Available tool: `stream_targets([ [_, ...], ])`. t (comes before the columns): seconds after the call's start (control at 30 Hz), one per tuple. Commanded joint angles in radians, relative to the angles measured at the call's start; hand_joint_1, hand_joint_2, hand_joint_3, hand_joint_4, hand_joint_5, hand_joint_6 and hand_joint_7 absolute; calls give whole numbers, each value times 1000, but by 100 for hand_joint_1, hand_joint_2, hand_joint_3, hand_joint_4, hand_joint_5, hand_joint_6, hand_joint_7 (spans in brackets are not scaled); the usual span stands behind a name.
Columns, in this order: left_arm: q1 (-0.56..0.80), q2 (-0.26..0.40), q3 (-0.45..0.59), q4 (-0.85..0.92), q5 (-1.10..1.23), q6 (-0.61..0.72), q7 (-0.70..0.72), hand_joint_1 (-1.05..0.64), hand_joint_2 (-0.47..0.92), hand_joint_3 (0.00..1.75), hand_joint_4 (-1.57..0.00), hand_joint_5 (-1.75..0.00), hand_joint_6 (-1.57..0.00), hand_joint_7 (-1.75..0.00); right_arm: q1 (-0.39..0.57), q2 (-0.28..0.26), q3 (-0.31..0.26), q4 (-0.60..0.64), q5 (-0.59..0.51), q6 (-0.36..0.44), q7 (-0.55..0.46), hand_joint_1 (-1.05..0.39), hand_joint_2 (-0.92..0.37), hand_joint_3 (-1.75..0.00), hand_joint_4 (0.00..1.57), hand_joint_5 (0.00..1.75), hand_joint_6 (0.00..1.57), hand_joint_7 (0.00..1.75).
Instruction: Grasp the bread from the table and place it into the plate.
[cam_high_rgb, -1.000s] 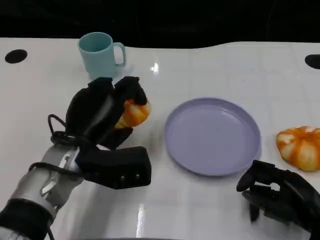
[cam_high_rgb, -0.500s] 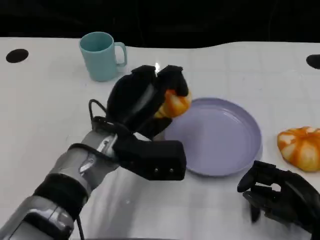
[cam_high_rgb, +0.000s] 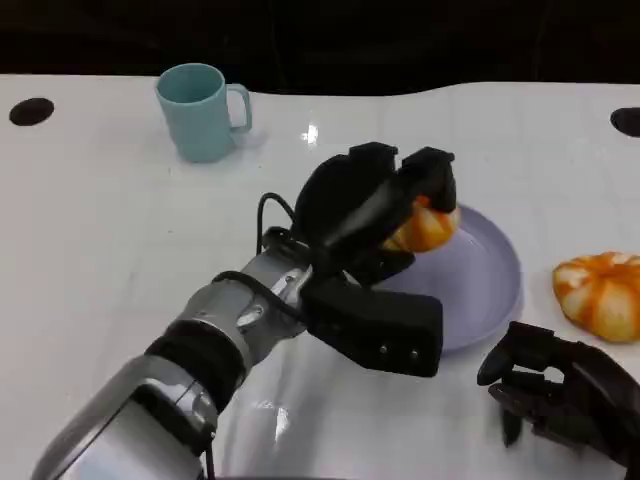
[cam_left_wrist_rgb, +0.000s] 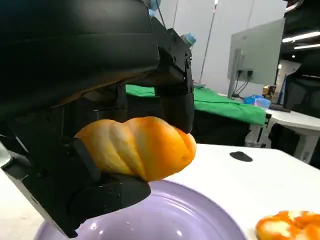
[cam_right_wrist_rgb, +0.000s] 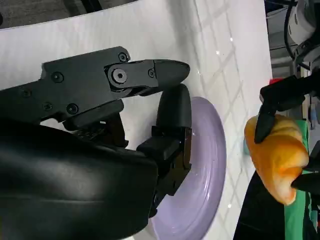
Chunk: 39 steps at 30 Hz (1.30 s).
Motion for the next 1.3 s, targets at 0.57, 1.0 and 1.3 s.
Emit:
stream_targets([
  [0.57,-109,-56,-50,134,-15,13,-127,-39,59,90,-72,-140,-68,-106,34,-6,-8,24,-18,20,1,-51,-92,-28,69,175,65,142],
  [1.0,-141,-38,-96,111,2,112,-395,-85,92,59,0,-32,0,-29,39,-2,-5,11,-17,26,0,-49,-92,-29,68,175,65,141],
  [1.3,-156,-4,-96,76,-1,112,-477,-97,92,70,0,-14,0,-18,39,3,-6,-5,-12,53,-10,-49,-92,-30,68,175,63,141],
])
